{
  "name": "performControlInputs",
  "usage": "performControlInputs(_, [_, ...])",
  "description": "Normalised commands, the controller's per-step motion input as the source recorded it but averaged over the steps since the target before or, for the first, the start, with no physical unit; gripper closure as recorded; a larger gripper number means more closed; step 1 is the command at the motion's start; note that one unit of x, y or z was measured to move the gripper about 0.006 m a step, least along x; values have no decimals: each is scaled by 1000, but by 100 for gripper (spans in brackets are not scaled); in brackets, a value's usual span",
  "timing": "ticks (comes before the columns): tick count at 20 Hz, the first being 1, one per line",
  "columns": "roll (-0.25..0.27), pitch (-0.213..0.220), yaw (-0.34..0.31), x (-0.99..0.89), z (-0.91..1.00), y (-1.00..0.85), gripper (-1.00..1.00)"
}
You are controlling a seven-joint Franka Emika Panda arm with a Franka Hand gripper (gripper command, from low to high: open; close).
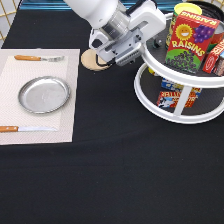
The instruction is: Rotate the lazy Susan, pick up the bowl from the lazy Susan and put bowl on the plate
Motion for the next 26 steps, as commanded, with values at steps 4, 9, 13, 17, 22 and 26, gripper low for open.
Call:
performControlInputs(4, [79, -32, 141, 131, 333, -70, -100])
performControlInputs(9, [-34, -41, 43, -152, 669, -3, -100])
performControlInputs(13, [-125, -73, 0, -748, 382, 196, -100])
performControlInputs(17, [-165, -112, 0, -904, 28, 290, -100])
performControlInputs(22, [-133, -106, 0, -865, 0, 372, -100])
performControlInputs(26, [-84, -81, -5, -448, -79, 319, -100])
